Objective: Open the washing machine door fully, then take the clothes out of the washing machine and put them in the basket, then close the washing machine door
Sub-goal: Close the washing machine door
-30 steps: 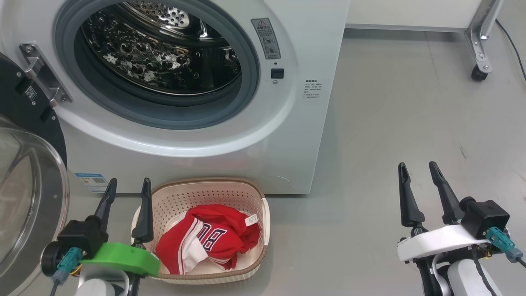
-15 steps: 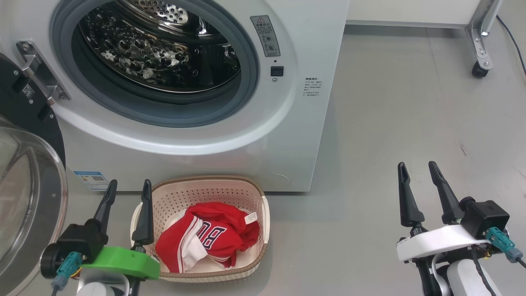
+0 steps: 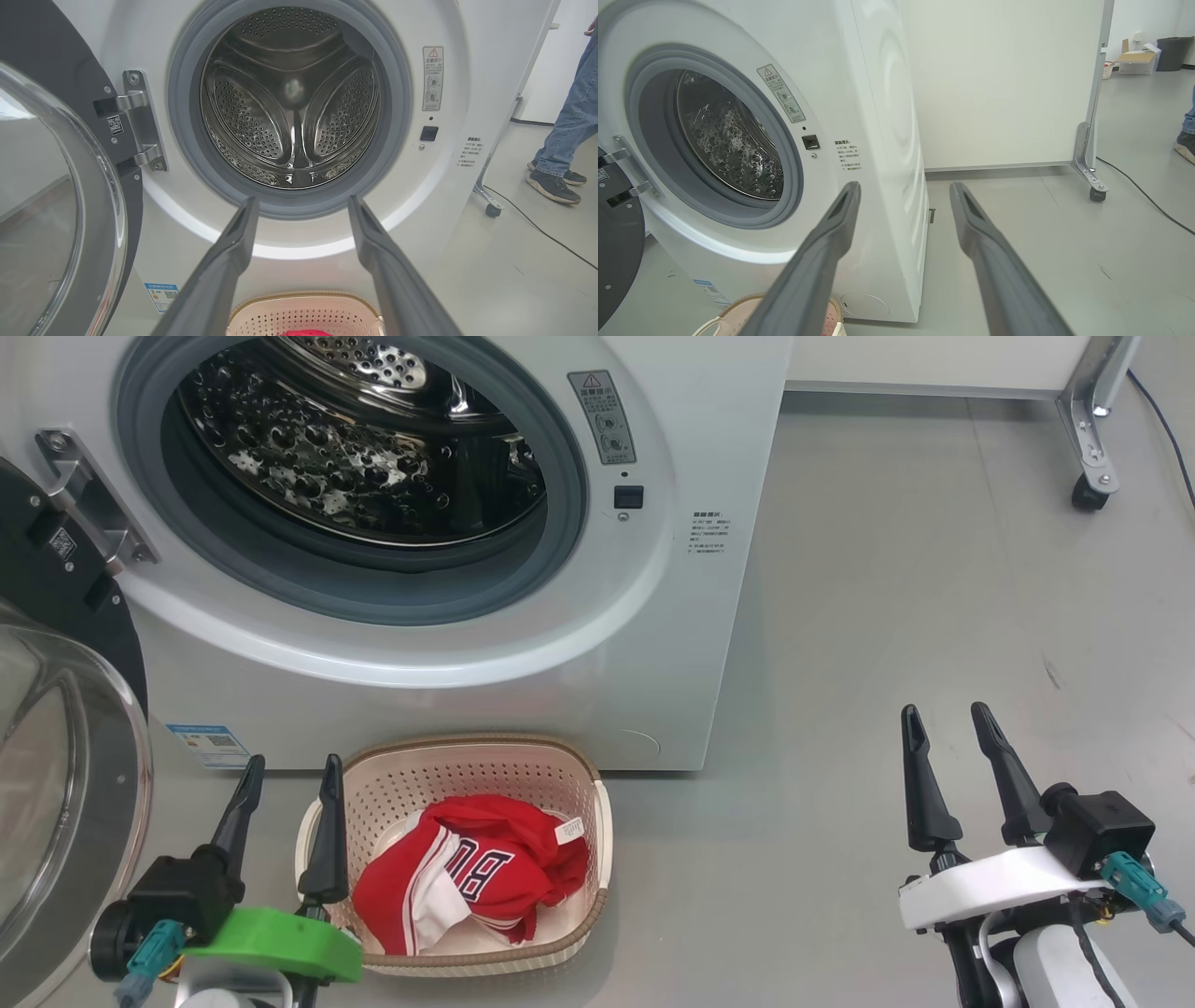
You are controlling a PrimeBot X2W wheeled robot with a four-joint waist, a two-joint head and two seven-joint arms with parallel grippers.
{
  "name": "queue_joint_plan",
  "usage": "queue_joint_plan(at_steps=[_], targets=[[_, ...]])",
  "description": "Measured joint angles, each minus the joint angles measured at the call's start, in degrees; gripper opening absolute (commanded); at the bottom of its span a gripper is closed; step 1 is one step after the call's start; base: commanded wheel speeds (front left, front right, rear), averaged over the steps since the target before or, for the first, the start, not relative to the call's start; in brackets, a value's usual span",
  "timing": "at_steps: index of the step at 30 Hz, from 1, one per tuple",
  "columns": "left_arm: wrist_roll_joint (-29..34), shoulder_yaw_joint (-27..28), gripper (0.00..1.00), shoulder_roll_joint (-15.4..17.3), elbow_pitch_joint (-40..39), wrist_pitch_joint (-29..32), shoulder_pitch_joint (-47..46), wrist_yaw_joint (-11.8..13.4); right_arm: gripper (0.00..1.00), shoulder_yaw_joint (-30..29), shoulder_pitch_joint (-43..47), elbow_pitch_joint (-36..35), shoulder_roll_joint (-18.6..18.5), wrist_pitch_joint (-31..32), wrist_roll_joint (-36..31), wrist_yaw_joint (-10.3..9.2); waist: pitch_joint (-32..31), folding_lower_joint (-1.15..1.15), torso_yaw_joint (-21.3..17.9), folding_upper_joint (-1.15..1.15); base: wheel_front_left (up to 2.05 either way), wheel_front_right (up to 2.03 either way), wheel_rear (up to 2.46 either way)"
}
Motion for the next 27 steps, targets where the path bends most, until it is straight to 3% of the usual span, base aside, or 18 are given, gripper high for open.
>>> queue_joint_plan(at_steps=[27], targets=[[-0.04, -0.24, 1.00, -0.03, 0.00, 0.00, 0.14, 0.00, 1.00, 0.41, 0.00, 0.01, 0.08, 0.00, -0.08, 0.00, 0.67, 0.00, -0.16, 0.00, -0.31, 0.31, -0.01]])
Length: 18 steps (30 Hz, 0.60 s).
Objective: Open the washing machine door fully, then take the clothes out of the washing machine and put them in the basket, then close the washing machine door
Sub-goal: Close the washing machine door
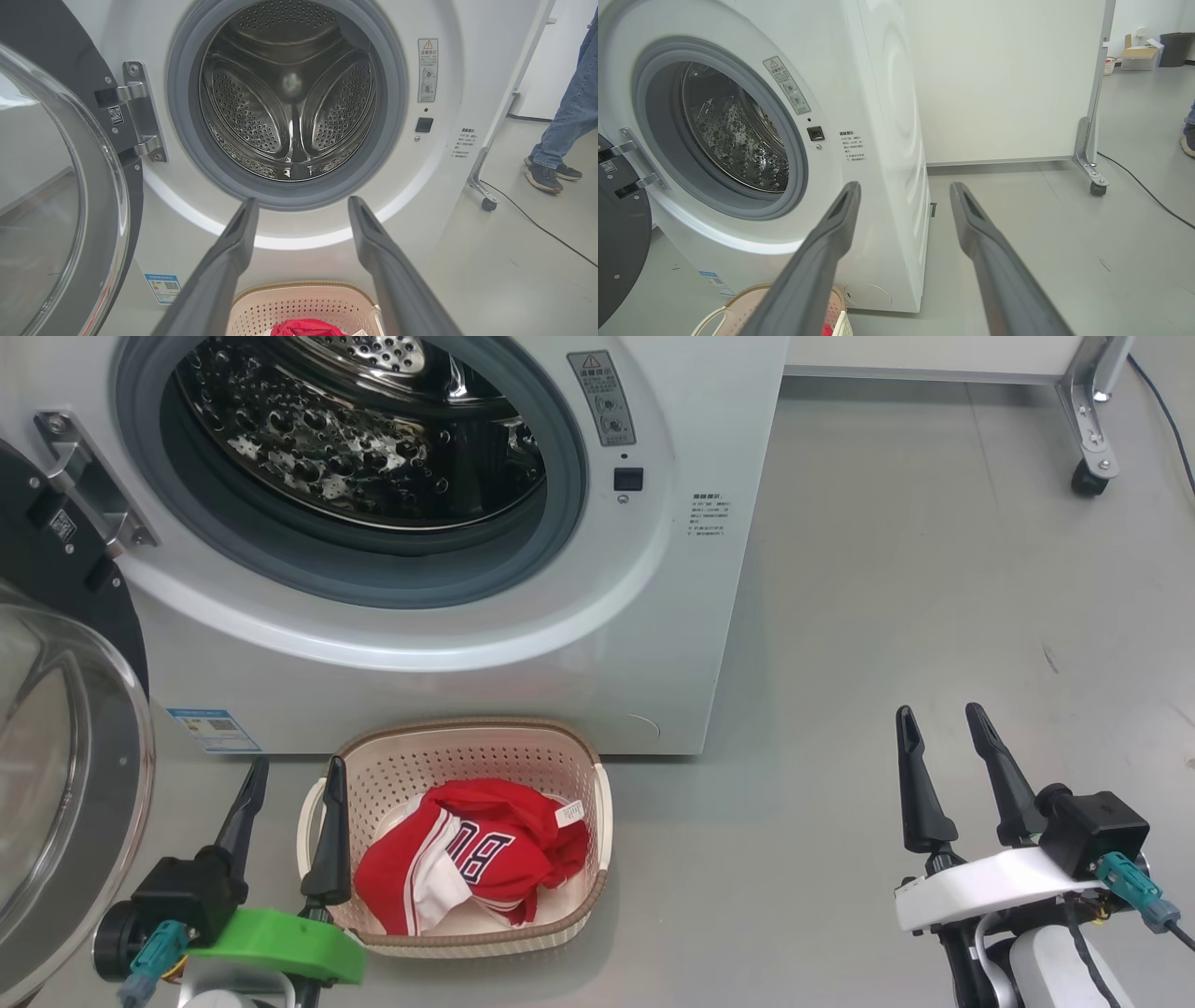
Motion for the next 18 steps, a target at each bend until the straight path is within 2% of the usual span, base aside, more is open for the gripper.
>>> queue_joint_plan(at_steps=[18], targets=[[0.07, 0.34, 1.00, -0.02, -0.71, 0.00, 0.00, -0.01, 1.00, 0.15, 0.00, 0.02, -0.01, 0.00, -0.02, 0.00, 0.56, 0.00, 0.19, 0.00, -0.98, 0.98, 0.00]])
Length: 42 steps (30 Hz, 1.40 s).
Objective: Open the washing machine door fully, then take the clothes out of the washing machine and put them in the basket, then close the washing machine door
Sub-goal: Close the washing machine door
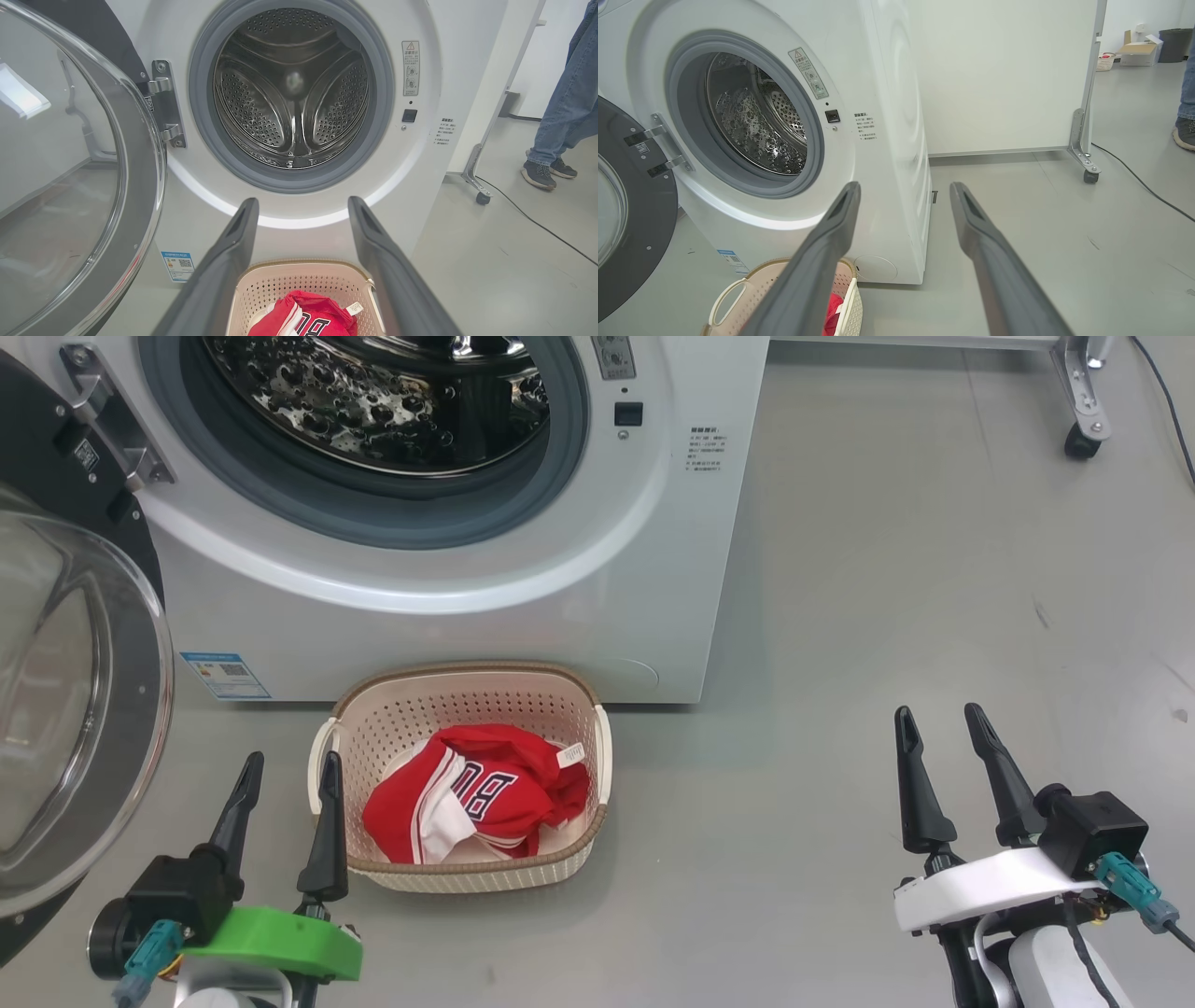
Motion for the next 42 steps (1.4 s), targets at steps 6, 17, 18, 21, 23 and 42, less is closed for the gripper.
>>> queue_joint_plan(at_steps=[6, 17, 18, 21, 23, 42], targets=[[0.00, 0.02, 1.00, -0.01, -0.10, 0.00, 0.00, 0.00, 1.00, -0.01, -0.01, 0.00, 0.01, 0.00, 0.00, 0.00, 0.32, 0.00, -0.01, 0.00, -0.65, 0.65, 0.00], [0.04, 1.02, 1.00, -0.04, -0.16, 0.00, -0.02, 0.00, 1.00, -0.08, -0.08, 0.04, 0.09, 0.00, 0.00, 0.00, 0.47, 0.00, -0.02, 0.00, -0.51, 0.66, -0.15], [0.10, 1.04, 1.00, -0.04, -0.22, 0.00, -0.02, 0.00, 1.00, -0.08, -0.09, 0.05, 0.10, 0.00, 0.00, 0.00, 0.46, 0.00, -0.03, 0.00, -0.59, 0.95, -0.36], [0.10, 1.08, 1.00, -0.09, -0.29, 0.00, -0.03, 0.00, 1.00, -0.09, -0.09, 0.09, 0.10, 0.00, 0.00, 0.00, 0.41, 0.00, -0.03, 0.00, -0.55, 0.82, -0.27], [0.10, 1.08, 1.00, -0.11, -0.29, 0.00, -0.03, 0.00, 1.00, -0.09, -0.09, 0.12, 0.10, 0.00, 0.00, 0.00, 0.37, 0.00, -0.02, 0.00, -0.50, 0.65, -0.14], [0.10, 1.08, 1.00, -0.15, -0.31, 0.00, -0.03, 0.00, 1.00, 0.09, -0.09, 0.41, 0.11, 0.00, 0.00, 0.00, -0.07, 0.00, 0.34, 0.00, -0.18, 0.18, 0.00]])
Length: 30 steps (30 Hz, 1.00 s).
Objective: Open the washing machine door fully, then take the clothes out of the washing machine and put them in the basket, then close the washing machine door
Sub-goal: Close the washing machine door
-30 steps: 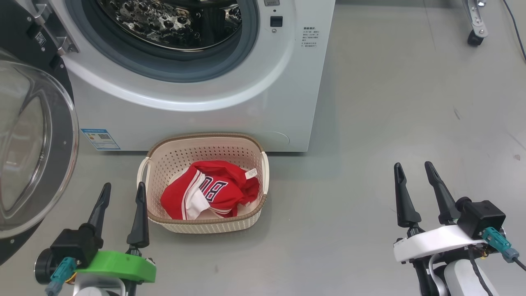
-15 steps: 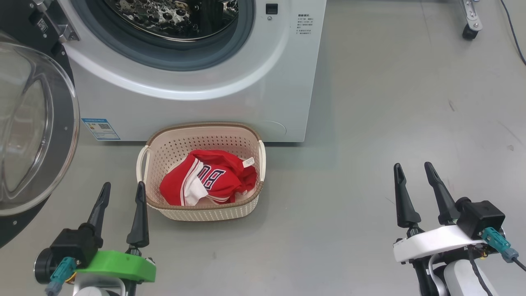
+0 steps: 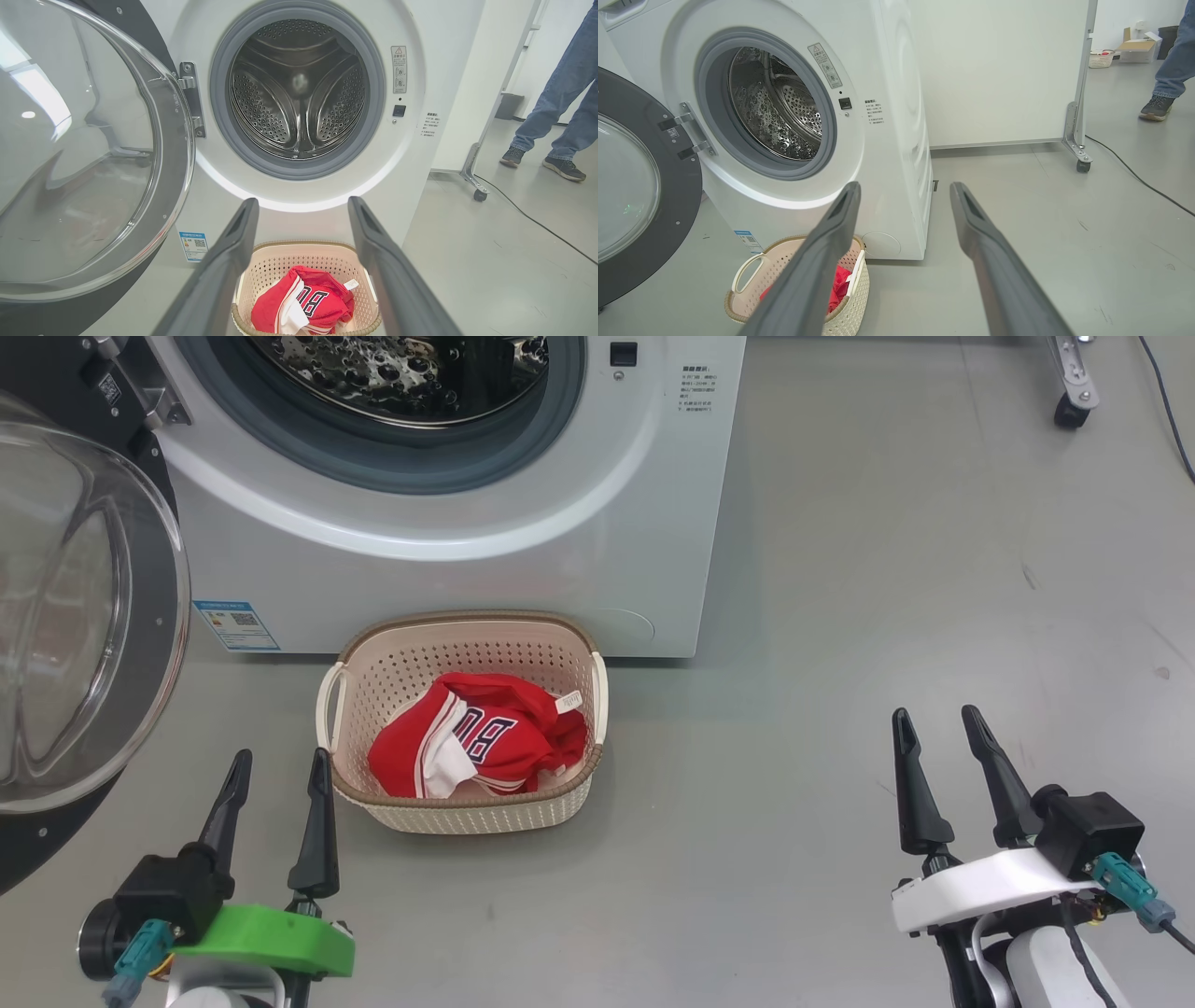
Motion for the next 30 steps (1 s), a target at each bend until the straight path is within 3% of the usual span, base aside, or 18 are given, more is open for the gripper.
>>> queue_joint_plan(at_steps=[30], targets=[[0.44, -0.30, 1.00, -0.01, 0.10, 0.00, 0.02, 0.00, 1.00, 0.65, 0.00, 0.36, -0.01, 0.00, 0.00, 0.00, -0.69, 0.00, -0.21, 0.00, 0.00, 0.00, 0.00]])
